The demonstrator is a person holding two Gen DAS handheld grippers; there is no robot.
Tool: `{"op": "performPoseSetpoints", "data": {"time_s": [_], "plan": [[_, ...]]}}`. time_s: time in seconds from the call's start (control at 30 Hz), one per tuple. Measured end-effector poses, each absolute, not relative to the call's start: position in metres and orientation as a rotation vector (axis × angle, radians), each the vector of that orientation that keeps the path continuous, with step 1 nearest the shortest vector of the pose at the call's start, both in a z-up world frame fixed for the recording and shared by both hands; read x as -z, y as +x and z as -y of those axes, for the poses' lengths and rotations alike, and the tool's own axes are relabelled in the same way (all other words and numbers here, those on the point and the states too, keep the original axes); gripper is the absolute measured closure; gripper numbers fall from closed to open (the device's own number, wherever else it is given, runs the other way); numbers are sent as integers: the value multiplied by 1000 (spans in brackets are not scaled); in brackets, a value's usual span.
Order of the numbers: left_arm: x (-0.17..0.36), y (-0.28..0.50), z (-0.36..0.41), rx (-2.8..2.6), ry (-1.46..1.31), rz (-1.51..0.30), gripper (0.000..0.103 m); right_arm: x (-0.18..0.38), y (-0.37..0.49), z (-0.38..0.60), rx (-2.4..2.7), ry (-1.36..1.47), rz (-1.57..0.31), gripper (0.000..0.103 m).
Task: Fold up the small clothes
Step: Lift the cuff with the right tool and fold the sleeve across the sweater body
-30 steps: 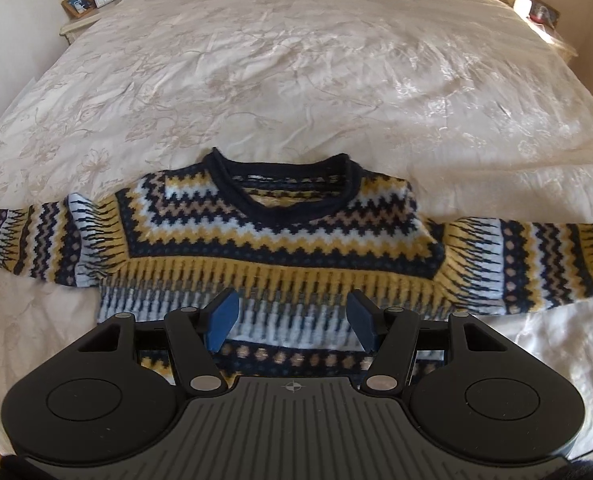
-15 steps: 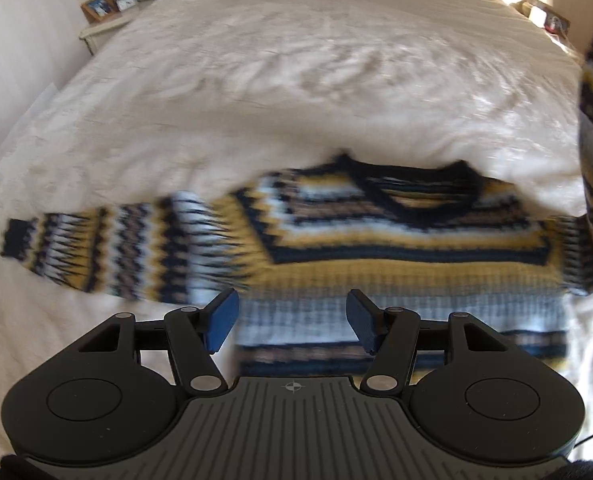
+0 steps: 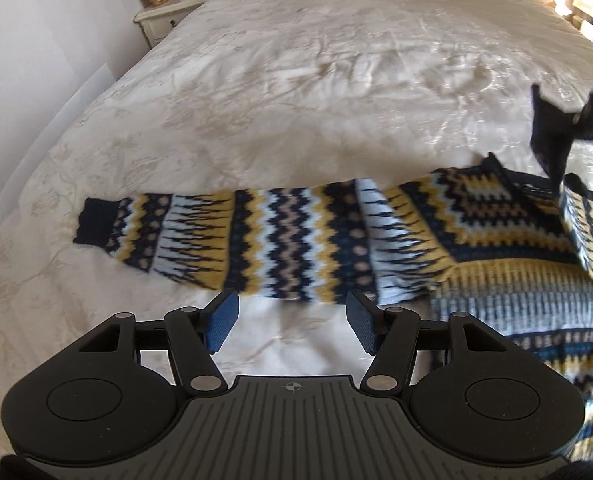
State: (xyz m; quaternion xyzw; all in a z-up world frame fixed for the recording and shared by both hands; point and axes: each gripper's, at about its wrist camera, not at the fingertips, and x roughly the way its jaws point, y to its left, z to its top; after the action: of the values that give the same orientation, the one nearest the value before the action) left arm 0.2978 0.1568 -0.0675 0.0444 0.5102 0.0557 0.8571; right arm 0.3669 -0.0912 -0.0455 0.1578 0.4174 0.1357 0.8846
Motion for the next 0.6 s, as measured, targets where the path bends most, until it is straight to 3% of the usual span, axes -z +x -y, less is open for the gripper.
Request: {"op": "performPoseSetpoints", "data": {"time_s": [0.37,0.47,0.53,0.6], "plan": [[77,309,-164,-110,87,-1075,44,90,349,39,-348,318,-950,88],[77,312,-158,-112,81,-1076,44,101,347,32,-384,308,-944,74],[78,315,-152,-112,83,-1077,44,104,346,36,-402,325,-941,57],[77,318,-145,-113,83,-1073,44,101,342,47,-410,346,-925,57]]}}
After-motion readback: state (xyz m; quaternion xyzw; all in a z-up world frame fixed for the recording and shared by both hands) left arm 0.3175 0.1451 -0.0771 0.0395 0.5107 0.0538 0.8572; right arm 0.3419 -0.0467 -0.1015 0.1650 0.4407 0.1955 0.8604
